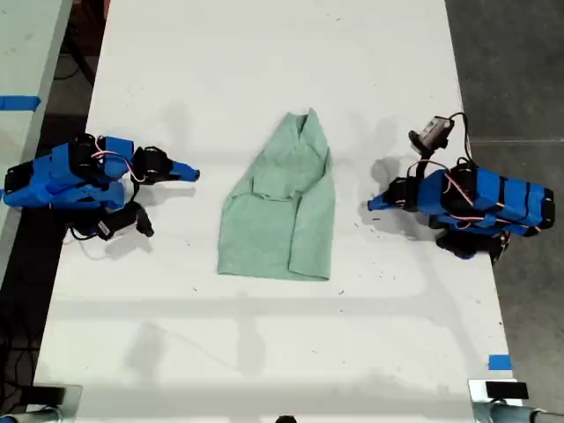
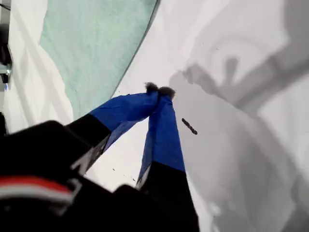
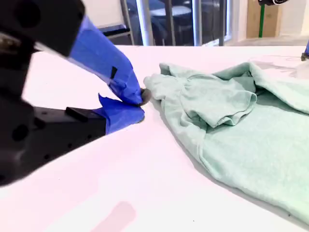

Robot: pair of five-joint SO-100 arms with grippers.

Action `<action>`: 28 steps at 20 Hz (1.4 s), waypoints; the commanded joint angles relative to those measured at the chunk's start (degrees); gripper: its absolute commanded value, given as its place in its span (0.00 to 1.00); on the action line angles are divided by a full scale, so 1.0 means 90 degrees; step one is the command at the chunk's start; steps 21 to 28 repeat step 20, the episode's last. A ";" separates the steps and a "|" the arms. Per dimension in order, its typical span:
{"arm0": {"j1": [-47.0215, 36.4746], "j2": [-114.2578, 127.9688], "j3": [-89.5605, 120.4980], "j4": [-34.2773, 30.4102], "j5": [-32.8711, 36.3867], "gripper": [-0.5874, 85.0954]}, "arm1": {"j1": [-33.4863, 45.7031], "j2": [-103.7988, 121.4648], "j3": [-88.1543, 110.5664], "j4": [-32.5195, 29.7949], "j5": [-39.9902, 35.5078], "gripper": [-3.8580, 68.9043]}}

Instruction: Fold t shirt

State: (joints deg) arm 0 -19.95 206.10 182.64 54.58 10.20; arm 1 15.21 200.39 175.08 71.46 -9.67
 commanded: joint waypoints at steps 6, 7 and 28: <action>0.0029 0.0049 0.0029 0.0010 -0.0020 0.01 | -0.0078 0.0088 0.0342 -0.0020 -0.0176 0.03; 0.0029 0.0049 0.0029 0.0010 -0.0020 0.01 | -0.0088 0.0088 0.0342 -0.0020 -0.0176 0.03; 0.0186 0.0049 0.0117 -0.0049 -0.0303 0.01 | -0.0059 0.0088 0.0342 -0.0020 -0.0176 0.03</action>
